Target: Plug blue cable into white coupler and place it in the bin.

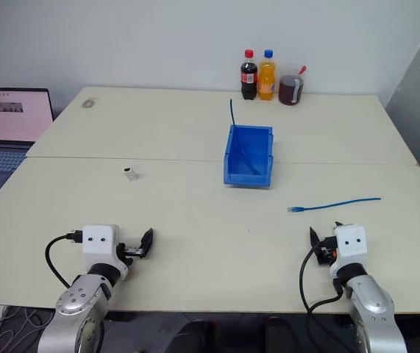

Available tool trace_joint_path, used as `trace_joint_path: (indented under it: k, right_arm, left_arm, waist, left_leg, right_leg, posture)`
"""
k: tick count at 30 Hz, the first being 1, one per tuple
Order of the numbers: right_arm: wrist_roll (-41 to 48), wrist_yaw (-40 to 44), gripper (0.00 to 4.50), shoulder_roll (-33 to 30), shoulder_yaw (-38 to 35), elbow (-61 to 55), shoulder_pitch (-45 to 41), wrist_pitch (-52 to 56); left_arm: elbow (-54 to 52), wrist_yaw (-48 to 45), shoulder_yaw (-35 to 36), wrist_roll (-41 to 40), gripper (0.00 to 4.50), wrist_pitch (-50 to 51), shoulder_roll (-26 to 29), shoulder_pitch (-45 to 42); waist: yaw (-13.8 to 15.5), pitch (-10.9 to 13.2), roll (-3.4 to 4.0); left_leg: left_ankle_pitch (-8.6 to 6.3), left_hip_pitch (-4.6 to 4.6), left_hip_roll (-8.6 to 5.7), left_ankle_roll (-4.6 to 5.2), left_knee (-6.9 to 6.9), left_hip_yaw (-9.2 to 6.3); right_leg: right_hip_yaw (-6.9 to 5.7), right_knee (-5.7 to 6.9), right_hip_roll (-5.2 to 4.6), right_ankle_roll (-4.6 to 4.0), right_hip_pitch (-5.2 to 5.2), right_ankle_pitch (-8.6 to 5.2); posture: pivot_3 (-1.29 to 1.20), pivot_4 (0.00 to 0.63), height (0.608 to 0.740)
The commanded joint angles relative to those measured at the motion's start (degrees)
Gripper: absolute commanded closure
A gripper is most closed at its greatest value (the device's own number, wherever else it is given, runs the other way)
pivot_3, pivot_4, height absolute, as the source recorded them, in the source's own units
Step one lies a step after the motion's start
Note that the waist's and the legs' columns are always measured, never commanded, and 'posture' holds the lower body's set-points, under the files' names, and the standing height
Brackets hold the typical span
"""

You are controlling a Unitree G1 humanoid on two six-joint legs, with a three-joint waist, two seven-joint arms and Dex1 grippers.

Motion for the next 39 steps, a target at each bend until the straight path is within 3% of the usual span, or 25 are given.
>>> trace_joint_path:
  k: [1, 11, 17, 24, 30, 33, 39]
  right_arm:
    - [0.0, 0.4, 0.95, -0.9, -0.3, -2.3, -0.4, -1.4]
    - [0.6, 1.0, 0.95, -2.5, -1.2, -0.4, -1.6, -2.0]
    - [0.9, 2.2, 0.95, -3.6, -1.2, 0.3, -2.9, -1.8]
    - [2.8, 10.1, 0.95, -9.3, 0.0, 3.7, -7.2, -3.1]
    - [5.0, 32.5, 0.95, -22.0, 4.9, 21.1, -22.1, -10.2]
    - [3.6, 46.9, 0.95, -27.9, 10.2, 34.3, -32.2, -15.2]
    - [-2.1, 62.8, 0.95, -28.6, 18.5, 61.2, -53.0, -21.6]
  left_arm:
    - [-1.8, 0.5, 0.3, 1.2, 0.04, -0.3, 0.6, 0.4]
    - [-2.0, -0.6, 2.1, -1.4, 0.04, -0.9, 0.2, -0.3]
    - [-2.6, -7.5, 1.7, -6.2, 0.04, 1.7, 3.4, -3.3]
    - [1.3, -28.2, -5.6, -10.6, 0.04, 0.4, 15.4, -14.2]
    - [14.6, -51.5, -18.9, -5.2, 0.04, -13.6, 23.5, -26.6]
    - [21.1, -55.5, -22.3, -2.5, 0.04, -21.0, 22.6, -31.0]
    - [25.9, -57.7, -24.5, -1.3, 0.04, -26.4, 19.2, -35.3]
  waist:
    - [0.0, 0.0, 0.0]
    - [0.0, 0.0, -0.01]
    - [0.0, 0.0, -0.01]
    - [-0.1, 0.0, -0.03]
    - [-0.6, 0.1, -0.01]
    - [-0.7, 0.2, -0.03]
    - [-0.7, 0.3, -0.05]
  left_leg:
    - [0.0, 0.0, 0.0, 0.0, 0.0, 0.01]
    - [0.0, 0.0, 0.0, 0.0, 0.01, -0.02]
    - [0.0, 0.01, -0.01, 0.0, 0.02, 0.0]
    - [0.0, 0.03, -0.09, 0.0, 0.06, 0.06]
    - [0.01, 0.08, -0.21, 0.02, 0.11, 0.28]
    - [0.0, 0.1, -0.14, 0.03, 0.08, 0.31]
    - [0.0, 0.03, -0.06, 0.06, 0.19, 0.3]
  right_leg:
    - [0.0, 0.0, 0.0, 0.0, 0.0, 0.0]
    - [-0.01, 0.02, 0.0, 0.0, 0.01, 0.0]
    - [-0.04, 0.05, 0.01, 0.0, 0.01, 0.0]
    - [-0.1, 0.11, 0.04, 0.0, 0.02, 0.01]
    - [0.0, 0.08, 0.16, -0.08, -0.02, 0.12]
    - [0.0, 0.08, 0.3, -0.15, -0.02, 0.1]
    - [0.0, 0.16, 0.39, -0.37, -0.09, 0.21]
  posture:
    - [0.0, 0.15, 0.74]
    - [0.0, 0.15, 0.74]
    - [0.0, 0.15, 0.74]
    - [0.0, 0.15, 0.74]
    - [0.0, 0.15, 0.74]
    - [0.0, 0.15, 0.74]
    - [0.0, 0.15, 0.74]
